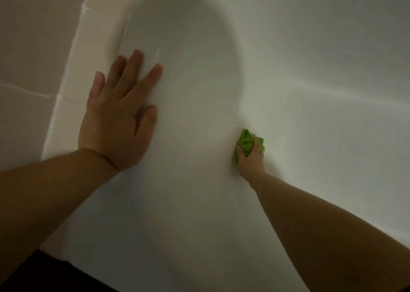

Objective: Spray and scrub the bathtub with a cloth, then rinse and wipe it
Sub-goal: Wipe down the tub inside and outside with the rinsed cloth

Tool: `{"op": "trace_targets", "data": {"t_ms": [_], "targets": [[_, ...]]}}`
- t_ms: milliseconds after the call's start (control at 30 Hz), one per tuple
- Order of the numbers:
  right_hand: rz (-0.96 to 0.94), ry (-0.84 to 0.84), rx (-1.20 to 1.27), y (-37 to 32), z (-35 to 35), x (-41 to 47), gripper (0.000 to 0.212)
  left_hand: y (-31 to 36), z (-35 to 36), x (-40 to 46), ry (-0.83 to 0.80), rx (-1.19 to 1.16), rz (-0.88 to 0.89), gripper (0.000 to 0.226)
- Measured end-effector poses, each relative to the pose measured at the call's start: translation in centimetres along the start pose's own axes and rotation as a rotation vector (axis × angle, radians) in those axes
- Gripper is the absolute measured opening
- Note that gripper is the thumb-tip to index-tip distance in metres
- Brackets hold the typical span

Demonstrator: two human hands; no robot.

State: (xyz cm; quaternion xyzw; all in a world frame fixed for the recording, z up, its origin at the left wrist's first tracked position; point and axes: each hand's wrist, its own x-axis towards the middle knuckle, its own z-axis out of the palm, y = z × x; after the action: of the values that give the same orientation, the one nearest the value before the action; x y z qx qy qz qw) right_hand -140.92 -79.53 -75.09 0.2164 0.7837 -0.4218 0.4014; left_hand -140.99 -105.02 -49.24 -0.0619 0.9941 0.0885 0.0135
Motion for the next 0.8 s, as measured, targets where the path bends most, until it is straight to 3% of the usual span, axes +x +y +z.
{"op": "trace_targets", "data": {"t_ms": [267,467,633,800], "targets": [[-0.1,-0.017,0.333,-7.1,1.9,-8.5,0.074,-0.3,-0.3,1.1,0.008,-0.033,-0.009,0.059],[-0.456,0.009,0.22,-15.5,2.7,-17.8,0.074,-0.9,-0.6,2.6,0.021,-0.068,-0.022,0.055],[-0.688,-0.031,0.084,-14.6,3.6,-23.0,0.075,-1.8,-0.7,3.8,-0.006,-0.072,-0.008,0.053],[-0.562,-0.023,0.104,-13.1,3.3,-20.0,0.076,-2.0,-0.6,4.1,0.013,-0.055,0.005,0.051]]}}
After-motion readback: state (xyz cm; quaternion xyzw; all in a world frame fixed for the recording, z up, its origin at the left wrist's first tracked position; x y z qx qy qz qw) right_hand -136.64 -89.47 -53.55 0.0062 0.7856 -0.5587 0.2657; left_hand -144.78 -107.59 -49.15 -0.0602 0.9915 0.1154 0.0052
